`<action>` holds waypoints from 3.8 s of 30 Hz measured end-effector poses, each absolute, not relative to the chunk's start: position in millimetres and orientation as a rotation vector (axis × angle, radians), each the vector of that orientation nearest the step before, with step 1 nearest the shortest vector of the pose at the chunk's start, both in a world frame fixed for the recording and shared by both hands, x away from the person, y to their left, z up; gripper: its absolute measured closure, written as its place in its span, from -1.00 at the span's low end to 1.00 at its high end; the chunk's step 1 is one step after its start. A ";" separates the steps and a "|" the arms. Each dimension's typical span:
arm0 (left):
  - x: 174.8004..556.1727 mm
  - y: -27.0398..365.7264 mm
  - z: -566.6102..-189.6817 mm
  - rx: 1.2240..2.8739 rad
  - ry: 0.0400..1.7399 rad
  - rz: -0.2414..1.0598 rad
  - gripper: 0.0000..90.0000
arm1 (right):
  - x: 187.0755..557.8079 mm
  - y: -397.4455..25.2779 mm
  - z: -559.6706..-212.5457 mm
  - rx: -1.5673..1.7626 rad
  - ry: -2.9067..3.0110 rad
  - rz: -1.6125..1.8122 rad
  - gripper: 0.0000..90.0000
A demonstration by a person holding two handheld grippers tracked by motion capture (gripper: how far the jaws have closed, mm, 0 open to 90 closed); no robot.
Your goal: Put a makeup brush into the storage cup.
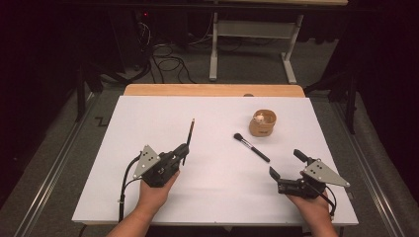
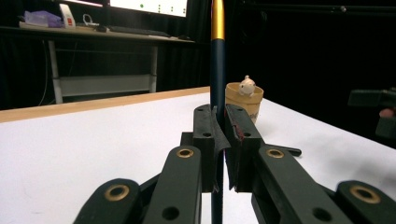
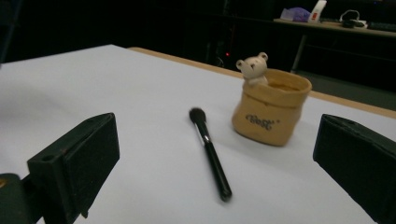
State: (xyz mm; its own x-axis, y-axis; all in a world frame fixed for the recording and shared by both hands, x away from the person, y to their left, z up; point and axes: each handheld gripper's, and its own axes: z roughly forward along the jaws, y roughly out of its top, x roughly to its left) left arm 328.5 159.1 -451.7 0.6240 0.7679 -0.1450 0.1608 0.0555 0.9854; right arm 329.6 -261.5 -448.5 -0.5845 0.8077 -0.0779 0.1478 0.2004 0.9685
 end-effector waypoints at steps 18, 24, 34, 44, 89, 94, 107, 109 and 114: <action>322.9 158.6 -450.5 1.472 0.813 0.583 0.86 | 347.0 -205.7 -403.9 0.779 1.950 1.462 -0.94; 321.7 158.4 -450.0 1.462 0.812 0.592 0.86 | 352.8 -190.3 -400.8 0.771 1.960 1.503 -0.93; 319.8 159.5 -449.5 1.451 0.811 0.611 0.86 | 362.5 -166.0 -397.4 0.747 1.966 1.569 -0.91; 318.8 157.2 -451.3 1.454 0.811 0.618 0.86 | 367.2 -142.7 -389.4 0.714 1.959 1.610 -0.87; 301.1 132.8 -453.2 1.464 0.733 0.613 0.86 | 355.4 -124.2 -400.0 0.782 2.046 1.803 -0.52; 299.3 131.4 -452.0 1.461 0.726 0.614 0.86 | 355.6 -124.7 -401.3 0.794 2.045 1.842 -0.39; 296.9 129.7 -450.9 1.458 0.715 0.612 0.86 | 359.0 -122.2 -406.9 0.870 2.068 1.931 -0.26; 296.7 129.6 -450.9 1.458 0.714 0.611 0.86 | 359.7 -121.6 -407.9 0.881 2.068 1.944 -0.24; 296.7 127.9 -452.0 1.467 0.710 0.606 0.86 | 359.3 -119.8 -408.9 0.884 2.065 1.960 -0.19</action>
